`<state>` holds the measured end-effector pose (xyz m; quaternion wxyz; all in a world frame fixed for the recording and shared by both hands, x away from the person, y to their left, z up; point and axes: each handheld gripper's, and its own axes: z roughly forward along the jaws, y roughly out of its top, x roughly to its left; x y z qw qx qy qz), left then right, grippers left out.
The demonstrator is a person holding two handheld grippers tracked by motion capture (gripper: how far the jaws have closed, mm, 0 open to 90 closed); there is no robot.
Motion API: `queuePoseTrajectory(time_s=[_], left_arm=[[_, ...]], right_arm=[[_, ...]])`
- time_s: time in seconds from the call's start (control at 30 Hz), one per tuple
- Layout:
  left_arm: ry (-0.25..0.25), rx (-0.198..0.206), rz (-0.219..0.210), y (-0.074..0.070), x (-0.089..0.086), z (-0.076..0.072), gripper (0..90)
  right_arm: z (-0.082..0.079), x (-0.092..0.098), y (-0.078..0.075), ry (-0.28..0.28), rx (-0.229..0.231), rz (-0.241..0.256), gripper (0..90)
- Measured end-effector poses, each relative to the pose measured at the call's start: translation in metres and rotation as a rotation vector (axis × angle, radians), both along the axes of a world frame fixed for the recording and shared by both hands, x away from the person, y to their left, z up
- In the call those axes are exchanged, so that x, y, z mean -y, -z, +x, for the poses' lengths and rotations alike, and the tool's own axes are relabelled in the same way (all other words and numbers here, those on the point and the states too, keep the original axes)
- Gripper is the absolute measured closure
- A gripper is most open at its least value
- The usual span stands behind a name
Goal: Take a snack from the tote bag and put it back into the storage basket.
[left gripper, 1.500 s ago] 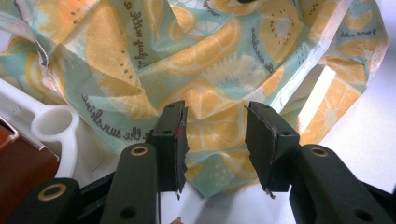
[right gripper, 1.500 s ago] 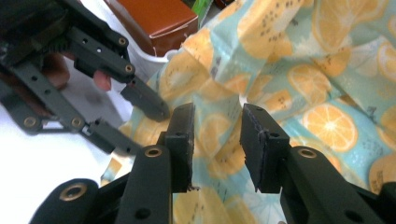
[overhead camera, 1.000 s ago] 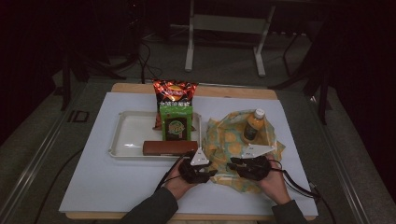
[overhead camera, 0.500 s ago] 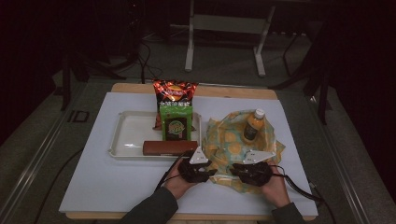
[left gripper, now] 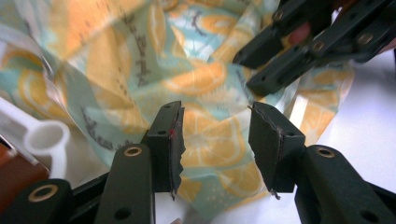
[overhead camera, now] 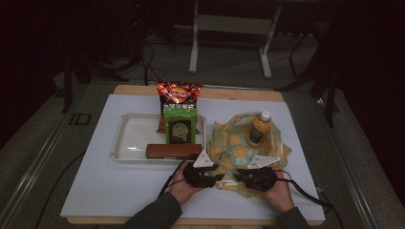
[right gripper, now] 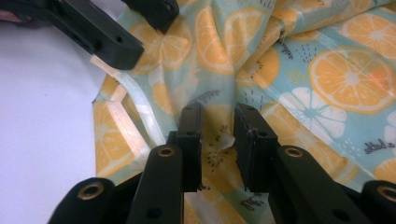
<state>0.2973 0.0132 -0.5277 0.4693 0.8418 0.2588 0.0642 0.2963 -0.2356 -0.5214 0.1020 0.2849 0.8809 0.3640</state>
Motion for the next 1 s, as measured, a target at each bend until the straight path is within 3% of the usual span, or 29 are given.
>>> queuePoseTrajectory(time_s=[0.43,0.77,1.0], left_arm=[[-0.011,0.06,-0.069,-0.035,0.006,0.011,54.1],[0.0,0.088,-0.035,-0.048,0.028,0.026,53.9],[-0.042,0.1,-0.021,-0.055,0.042,0.038,53.1]], right_arm=[[0.0,0.001,0.006,0.007,-0.009,0.0,72.4],[-0.001,0.001,0.007,0.005,-0.012,0.001,71.9],[-0.002,0.0,0.009,0.01,-0.01,0.004,71.8]])
